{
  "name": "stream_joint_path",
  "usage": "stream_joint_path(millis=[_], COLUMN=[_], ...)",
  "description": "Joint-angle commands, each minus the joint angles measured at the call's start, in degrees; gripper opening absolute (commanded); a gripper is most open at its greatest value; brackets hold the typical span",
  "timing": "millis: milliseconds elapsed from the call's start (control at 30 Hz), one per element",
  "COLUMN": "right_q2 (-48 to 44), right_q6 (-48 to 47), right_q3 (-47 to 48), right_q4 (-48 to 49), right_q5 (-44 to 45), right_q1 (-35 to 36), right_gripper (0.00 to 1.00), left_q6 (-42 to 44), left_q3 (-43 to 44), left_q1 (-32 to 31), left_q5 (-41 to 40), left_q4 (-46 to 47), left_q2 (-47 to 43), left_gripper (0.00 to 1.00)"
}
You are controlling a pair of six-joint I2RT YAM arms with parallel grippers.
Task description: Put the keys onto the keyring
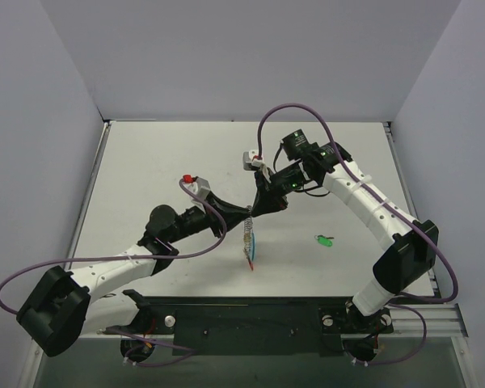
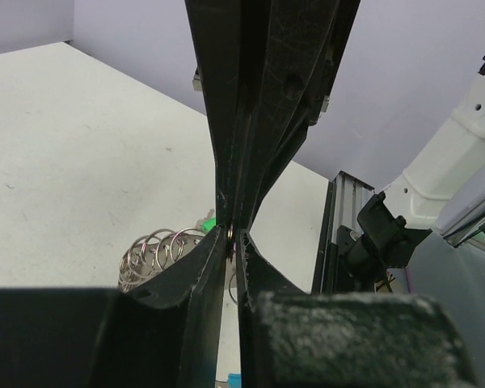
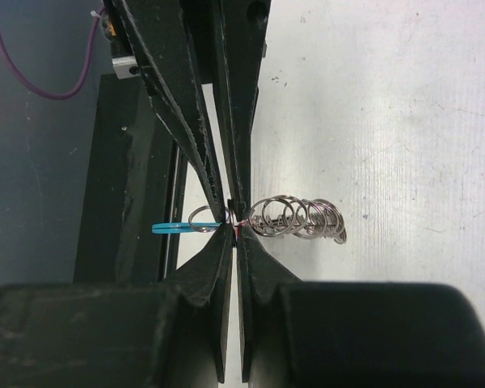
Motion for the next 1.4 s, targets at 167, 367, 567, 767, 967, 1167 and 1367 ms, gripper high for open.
stream_joint_path(millis=[167,367,567,767,967,1167,1367], right_q2=[-0.58,-0.67,-0.58,-0.58,-0.67,-0.49,-0.58], right_q6=[-1.3,-1.3,-1.3,-1.21,-1.3,-1.3,-1.21], right_q3=[1.6,1.69,1.69,1.69,1.51,1.42,1.51], right_q4=[-2.16,-2.16,-2.08,-2.25,-2.25,-2.25,-2.16], right_q5=[0.3,0.3,0.39,0.3,0.12,-0.23,-0.58], right_q1=[0.53,0.53,0.53,0.53,0.53,0.53,0.53], right_gripper=[0.0,0.0,0.0,0.0,0.0,0.0,0.0], left_q6=[5.02,5.98,7.65,8.79,9.67,10.03,9.06], left_q3=[6.34,7.4,8.89,10.38,10.12,9.42,9.33], left_q1=[-0.09,0.09,0.26,0.27,0.7,1.49,1.93], left_q5=[2.01,2.8,3.86,4.21,3.07,2.89,4.82], left_q4=[-7.83,-11.25,-17.22,-19.87,-20.76,-19.88,-17.25], left_q2=[-2.34,-2.16,-2.34,-1.64,-1.37,-2.52,-1.47], left_gripper=[0.22,0.24,0.29,0.3,0.3,0.31,0.31])
